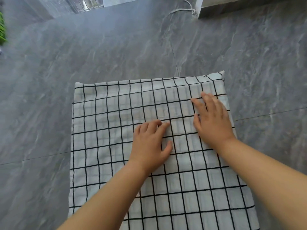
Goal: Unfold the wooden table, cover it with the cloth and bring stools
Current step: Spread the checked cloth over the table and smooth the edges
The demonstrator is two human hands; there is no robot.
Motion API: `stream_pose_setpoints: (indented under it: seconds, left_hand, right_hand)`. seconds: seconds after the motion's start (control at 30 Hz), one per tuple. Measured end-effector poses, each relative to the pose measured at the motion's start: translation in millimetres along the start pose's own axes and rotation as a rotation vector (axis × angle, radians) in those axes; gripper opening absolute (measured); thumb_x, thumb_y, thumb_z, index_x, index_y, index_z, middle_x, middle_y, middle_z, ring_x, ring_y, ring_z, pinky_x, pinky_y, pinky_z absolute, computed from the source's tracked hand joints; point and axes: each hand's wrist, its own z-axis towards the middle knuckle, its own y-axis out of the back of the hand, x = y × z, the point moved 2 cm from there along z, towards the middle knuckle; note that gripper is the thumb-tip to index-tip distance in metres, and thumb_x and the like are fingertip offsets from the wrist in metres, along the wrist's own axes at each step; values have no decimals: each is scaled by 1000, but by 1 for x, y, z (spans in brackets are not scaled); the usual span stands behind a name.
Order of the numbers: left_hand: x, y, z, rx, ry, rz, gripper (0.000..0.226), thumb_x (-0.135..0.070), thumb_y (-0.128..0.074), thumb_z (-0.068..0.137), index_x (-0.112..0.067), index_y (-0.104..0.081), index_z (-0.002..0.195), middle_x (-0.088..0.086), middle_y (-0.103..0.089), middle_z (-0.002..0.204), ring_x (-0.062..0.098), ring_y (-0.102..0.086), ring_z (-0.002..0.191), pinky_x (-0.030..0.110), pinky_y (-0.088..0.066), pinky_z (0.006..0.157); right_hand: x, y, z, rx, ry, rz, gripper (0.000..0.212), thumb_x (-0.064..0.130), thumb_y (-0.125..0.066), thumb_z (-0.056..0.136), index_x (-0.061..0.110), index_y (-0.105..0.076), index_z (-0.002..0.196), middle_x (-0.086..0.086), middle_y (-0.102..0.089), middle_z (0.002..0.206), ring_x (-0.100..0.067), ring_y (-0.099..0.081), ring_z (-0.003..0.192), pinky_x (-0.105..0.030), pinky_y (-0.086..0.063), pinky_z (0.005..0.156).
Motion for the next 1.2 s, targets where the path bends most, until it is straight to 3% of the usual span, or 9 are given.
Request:
stream_pose_setpoints:
  seconds: [0.13,0.2,0.3,0.4,0.5,0.67,0.83,1.0,1.2]
  left_hand:
    - [51,35,11,-68,10,37,55,-41,-44,87,-20,-39,138,1,-43,138,22,-39,125,40,-29,107]
    - [97,52,20,-114,162,173,58,-34,-50,87,-15,-36,140,9,-35,145,29,-32,131,46,-25,110]
    - [159,73,26,-82,405,235,55,-30,-47,92,-12,-31,142,10,-26,150,30,-20,138,45,-16,111]
    - [198,83,23,-32,445,166,49,-30,-39,96,-13,-33,142,8,-29,150,26,-23,137,44,-21,108]
    - [222,85,21,81,350,179,51,-35,-35,98,-18,-29,145,5,-27,152,25,-25,137,43,-25,108]
    - [235,89,36,87,358,30,52,-38,-29,100,-20,-21,148,0,-16,156,20,-18,141,41,-20,111]
    - [251,103,74,-29,337,-166,45,-25,-32,101,-14,-31,145,4,-26,153,19,-21,141,32,-14,114]
    - [264,113,107,149,494,-383,42,-35,-32,100,-13,-59,123,6,-52,133,21,-45,124,27,-31,97]
    - [269,111,115,149,488,-236,49,-49,-39,96,-10,-65,109,9,-64,112,26,-56,107,34,-39,87]
  right_hand:
    - [13,6,9,5,-83,7,53,28,-28,76,13,-49,123,-16,-45,131,-36,-37,124,-52,-34,99]
    - [23,12,16,-19,-110,14,48,25,-32,75,11,-50,117,-19,-46,124,-38,-40,116,-53,-36,95]
    - [45,13,27,-20,-17,41,42,15,-50,80,11,-49,121,-19,-43,128,-36,-37,118,-50,-34,97]
    - [75,5,41,81,129,78,46,16,-55,83,15,-47,128,-14,-40,137,-32,-32,129,-47,-27,106]
    - [103,-11,57,153,177,73,50,30,-48,90,18,-40,138,-11,-35,146,-29,-24,138,-44,-15,112]
    - [114,-30,59,56,149,55,58,43,-25,90,16,-37,139,-9,-38,144,-28,-24,138,-45,-6,114]
    - [113,-31,56,32,154,39,54,41,-29,92,17,-35,140,-8,-38,144,-25,-25,138,-45,-9,116]
    - [114,-30,56,39,151,46,55,41,-32,91,19,-35,141,-6,-39,143,-24,-25,138,-44,-8,116]
    - [114,-29,58,24,143,58,56,42,-33,89,18,-38,139,-7,-42,142,-25,-28,137,-43,-9,116]
